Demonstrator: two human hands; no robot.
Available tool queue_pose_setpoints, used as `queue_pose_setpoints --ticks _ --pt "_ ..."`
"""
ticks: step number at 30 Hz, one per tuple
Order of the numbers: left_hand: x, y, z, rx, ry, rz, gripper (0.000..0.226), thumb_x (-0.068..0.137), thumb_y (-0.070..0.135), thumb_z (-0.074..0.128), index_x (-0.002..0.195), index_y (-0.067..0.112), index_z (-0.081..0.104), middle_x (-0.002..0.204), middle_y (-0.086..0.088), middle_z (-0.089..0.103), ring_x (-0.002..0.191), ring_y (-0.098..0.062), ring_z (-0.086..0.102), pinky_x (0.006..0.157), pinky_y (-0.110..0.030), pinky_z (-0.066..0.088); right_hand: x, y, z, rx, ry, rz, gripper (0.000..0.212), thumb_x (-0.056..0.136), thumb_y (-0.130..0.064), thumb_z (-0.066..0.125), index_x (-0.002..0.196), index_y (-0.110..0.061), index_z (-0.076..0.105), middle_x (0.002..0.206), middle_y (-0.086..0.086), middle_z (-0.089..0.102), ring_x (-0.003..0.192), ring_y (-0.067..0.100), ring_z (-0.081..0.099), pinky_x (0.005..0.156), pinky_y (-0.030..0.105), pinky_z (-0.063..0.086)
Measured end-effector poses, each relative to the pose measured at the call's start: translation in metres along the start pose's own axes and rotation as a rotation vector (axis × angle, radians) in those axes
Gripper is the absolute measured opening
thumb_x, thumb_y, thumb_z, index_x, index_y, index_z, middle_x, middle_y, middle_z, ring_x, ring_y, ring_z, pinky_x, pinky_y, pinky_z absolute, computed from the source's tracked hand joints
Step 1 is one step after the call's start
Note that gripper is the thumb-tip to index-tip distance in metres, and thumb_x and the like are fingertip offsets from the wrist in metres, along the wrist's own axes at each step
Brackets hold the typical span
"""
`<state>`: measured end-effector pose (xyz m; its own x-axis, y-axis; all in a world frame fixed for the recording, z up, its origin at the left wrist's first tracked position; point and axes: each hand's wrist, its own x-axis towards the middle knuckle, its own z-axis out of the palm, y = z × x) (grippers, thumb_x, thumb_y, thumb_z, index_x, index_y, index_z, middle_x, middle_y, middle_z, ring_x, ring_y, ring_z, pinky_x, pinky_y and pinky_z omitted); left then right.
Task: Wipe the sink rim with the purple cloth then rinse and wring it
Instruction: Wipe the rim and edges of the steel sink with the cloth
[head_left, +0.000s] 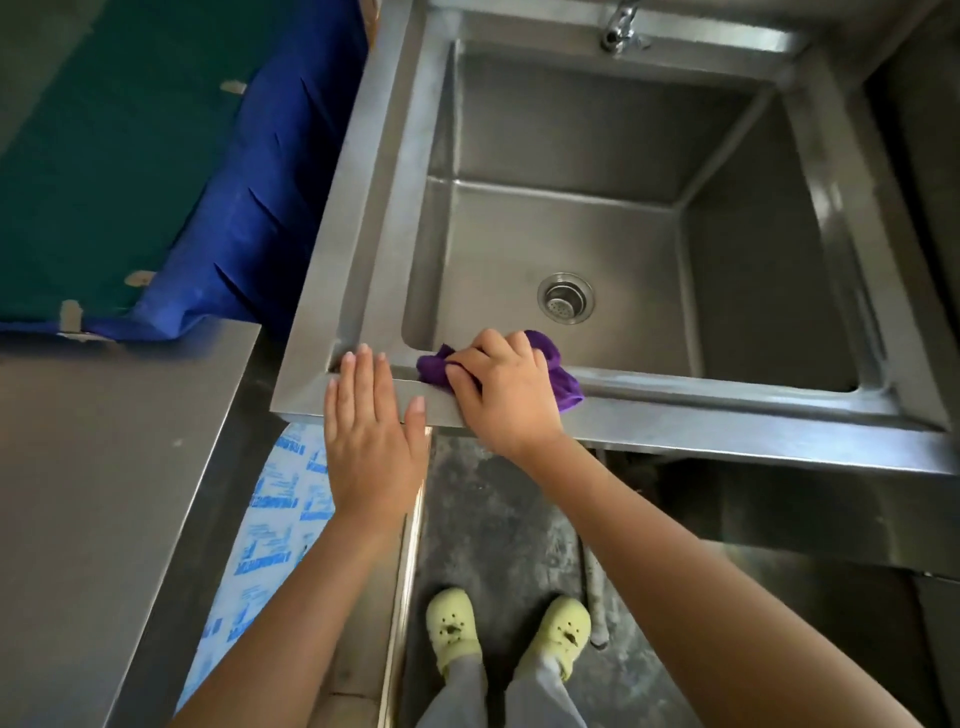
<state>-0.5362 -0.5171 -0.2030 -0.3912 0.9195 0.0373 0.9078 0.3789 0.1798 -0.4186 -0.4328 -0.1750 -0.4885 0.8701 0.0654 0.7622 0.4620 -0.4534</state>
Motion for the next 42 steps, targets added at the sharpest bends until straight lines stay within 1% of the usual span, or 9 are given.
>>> queue_pose_setpoints --ticks 5,13,19,22,25,28,31,35,42 --pt "0.001 0.017 -0.008 -0.023 -0.035 0.030 0.072 0.092 0.048 0.008 0.145 0.002 0.022 0.156 -0.014 0.018 0.146 -0.023 0.009 0.119 -0.037 0.003 -0.020 0.048 -0.021 -0.022 0.034 0.075 0.041 0.090 -0.041 0.034 0.096 -0.022 0.070 0.091 0.001 0.060 0.080 0.025 0.045 0.072 0.035 0.037" --pt "-0.002 0.097 0.003 0.017 -0.150 0.277 0.062 0.092 0.042 0.022 0.133 0.003 0.048 0.139 -0.015 0.050 0.131 -0.027 0.045 0.112 -0.050 0.025 -0.049 0.112 -0.053 -0.042 0.104 0.130 0.038 0.089 -0.038 0.039 0.095 -0.018 0.071 0.095 0.003 0.062 0.079 0.027 0.048 0.071 0.037 0.041" --pt "-0.005 0.109 0.005 0.042 -0.191 0.267 0.069 0.092 0.046 0.010 0.140 0.006 0.039 0.146 -0.012 0.043 0.137 -0.026 0.037 0.117 -0.048 0.016 -0.073 0.163 -0.087 -0.083 0.066 0.203 0.041 0.090 -0.040 0.037 0.103 -0.018 0.070 0.106 0.004 0.062 0.088 0.028 0.050 0.079 0.044 0.045" --pt "-0.005 0.134 0.006 -0.068 -0.209 0.392 0.070 0.090 0.047 0.004 0.145 0.010 0.028 0.153 -0.009 0.031 0.143 -0.022 0.025 0.120 -0.043 0.007 -0.076 0.171 -0.091 -0.104 0.006 0.168 0.044 0.091 -0.040 0.033 0.110 -0.019 0.067 0.123 0.005 0.060 0.098 0.031 0.054 0.090 0.047 0.045" --pt "-0.004 0.180 0.007 -0.309 -0.226 0.497 0.066 0.092 0.043 0.009 0.146 0.010 0.026 0.154 -0.009 0.026 0.144 -0.021 0.021 0.118 -0.032 0.002 -0.080 0.175 -0.099 -0.076 -0.085 0.074 0.046 0.092 -0.033 0.037 0.132 -0.017 0.051 0.147 0.009 0.041 0.123 0.030 0.046 0.107 0.040 0.031" --pt "0.000 0.226 0.007 -0.409 -0.244 0.541 0.055 0.098 0.036 0.020 0.146 0.010 0.025 0.155 -0.010 0.024 0.145 -0.020 0.019 0.118 -0.028 0.004 -0.100 0.190 -0.117 0.062 -0.067 0.132 0.055 0.092 -0.029 0.039 0.145 -0.015 0.029 0.156 0.007 0.021 0.144 0.023 0.021 0.117 0.032 0.010" --pt "-0.001 0.262 0.015 -0.351 -0.294 0.539 0.053 0.098 0.038 0.031 0.147 0.016 0.025 0.153 -0.010 0.029 0.142 -0.024 0.024 0.117 -0.034 0.014 -0.132 0.219 -0.128 -0.048 0.063 0.317 0.058 0.094 -0.038 0.030 0.144 -0.010 0.029 0.155 0.011 0.022 0.144 0.027 0.019 0.119 0.041 0.014" --pt "0.001 0.284 0.021 -0.189 -0.259 0.515 0.047 0.093 0.043 0.043 0.134 0.021 0.049 0.127 -0.008 0.057 0.116 -0.027 0.050 0.098 -0.037 0.036 -0.160 0.258 -0.136 -0.141 0.135 0.567 0.063 0.095 -0.041 0.025 0.143 -0.001 0.028 0.154 0.020 0.022 0.144 0.032 0.017 0.119 0.040 0.012" --pt "0.011 0.297 0.025 -0.459 -0.353 0.487 0.030 0.086 0.022 0.063 0.115 0.014 0.067 0.118 -0.007 0.063 0.108 -0.024 0.057 0.097 -0.037 0.043 -0.172 0.282 -0.135 -0.202 0.078 0.571 0.074 0.090 -0.048 0.008 0.144 -0.001 0.023 0.155 0.017 0.018 0.146 0.028 0.010 0.118 0.033 0.002"
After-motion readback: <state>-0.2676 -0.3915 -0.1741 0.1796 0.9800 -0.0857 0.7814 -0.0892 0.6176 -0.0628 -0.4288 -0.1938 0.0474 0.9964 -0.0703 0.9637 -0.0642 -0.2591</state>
